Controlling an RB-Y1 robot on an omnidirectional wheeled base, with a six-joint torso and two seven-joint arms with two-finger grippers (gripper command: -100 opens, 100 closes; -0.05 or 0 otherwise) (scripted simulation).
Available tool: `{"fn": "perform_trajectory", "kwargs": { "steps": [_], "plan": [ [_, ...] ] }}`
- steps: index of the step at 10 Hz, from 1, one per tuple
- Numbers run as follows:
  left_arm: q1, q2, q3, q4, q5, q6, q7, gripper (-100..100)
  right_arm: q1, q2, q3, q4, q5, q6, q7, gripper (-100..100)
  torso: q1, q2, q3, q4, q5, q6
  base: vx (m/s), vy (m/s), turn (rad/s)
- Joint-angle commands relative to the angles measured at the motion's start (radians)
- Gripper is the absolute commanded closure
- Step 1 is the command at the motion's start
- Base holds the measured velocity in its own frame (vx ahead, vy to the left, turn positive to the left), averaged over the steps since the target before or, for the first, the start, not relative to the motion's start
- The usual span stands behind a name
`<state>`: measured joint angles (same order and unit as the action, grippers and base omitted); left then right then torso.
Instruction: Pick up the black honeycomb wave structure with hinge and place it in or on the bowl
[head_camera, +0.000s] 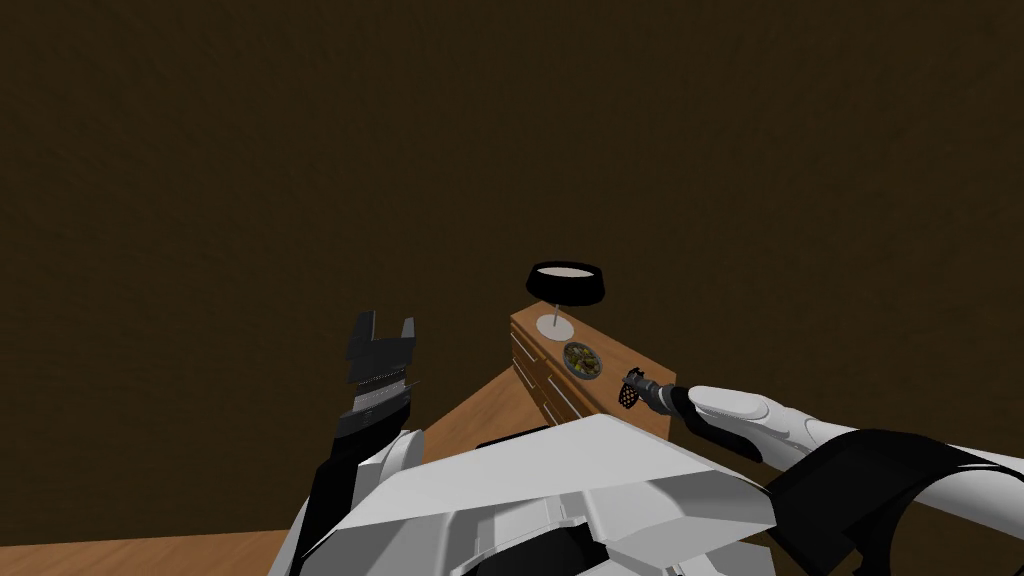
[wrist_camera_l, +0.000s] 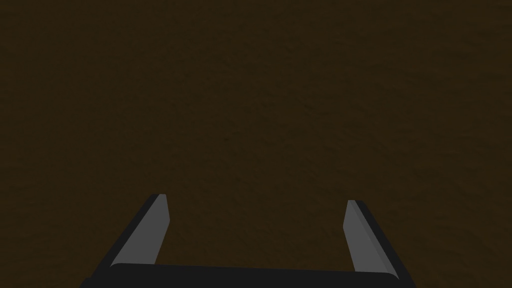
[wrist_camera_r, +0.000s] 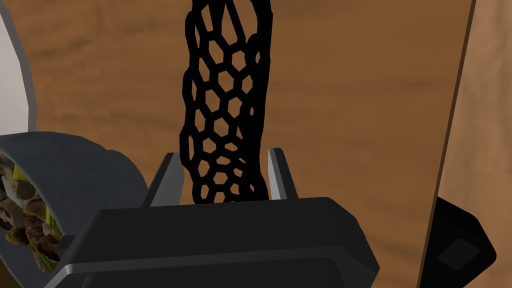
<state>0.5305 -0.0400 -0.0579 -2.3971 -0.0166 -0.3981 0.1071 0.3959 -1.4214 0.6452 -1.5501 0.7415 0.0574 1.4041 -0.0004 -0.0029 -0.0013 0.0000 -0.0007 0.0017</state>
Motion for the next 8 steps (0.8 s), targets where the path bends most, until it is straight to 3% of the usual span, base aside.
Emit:
{"fn": "perform_trajectory", "kwargs": {
  "steps": [1,3,4,5,6,7,8],
  "plan": [
    [0.0,0.0,0.0,0.0,0.0,0.0,0.0,0,0.0,0.0,0.0,0.0,0.0,0.0,0.0,100,0.0,0.0,0.0,0.0,0.0,0.0,0.0,0.0,0.0],
    [0.0,0.0,0.0,0.0,0.0,0.0,0.0,0,0.0,0.0,0.0,0.0,0.0,0.0,0.0,100,0.0,0.0,0.0,0.0,0.0,0.0,0.0,0.0,0.0],
    [0.0,0.0,0.0,0.0,0.0,0.0,0.0,0,0.0,0.0,0.0,0.0,0.0,0.0,0.0,0,0.0,0.0,0.0,0.0,0.0,0.0,0.0,0.0,0.0],
    [0.0,0.0,0.0,0.0,0.0,0.0,0.0,0,0.0,-0.029,-0.006,-0.013,-0.01,-0.012,-0.006,100,0.0,0.0,0.0,0.0,0.0,0.0,-0.009,0.023,-0.091],
    [0.0,0.0,0.0,0.0,0.0,0.0,0.0,0,0.002,-0.048,-0.009,-0.023,-0.017,-0.019,-0.01,100,0.002,0.001,0.001,0.0,0.001,0.001,-0.023,0.046,-0.097],
    [0.0,0.0,0.0,0.0,0.0,0.0,0.0,0,0.003,-0.038,-0.011,-0.017,-0.012,-0.015,-0.007,100,0.003,0.002,0.001,0.0,0.001,0.001,-0.012,0.022,-0.018],
    [0.0,0.0,0.0,0.0,0.0,0.0,0.0,0,0.002,-0.04,-0.01,-0.018,-0.013,-0.017,-0.008,0,0.002,0.002,0.001,0.0,0.001,0.0,0.0,0.0,0.0]
  ]
}}
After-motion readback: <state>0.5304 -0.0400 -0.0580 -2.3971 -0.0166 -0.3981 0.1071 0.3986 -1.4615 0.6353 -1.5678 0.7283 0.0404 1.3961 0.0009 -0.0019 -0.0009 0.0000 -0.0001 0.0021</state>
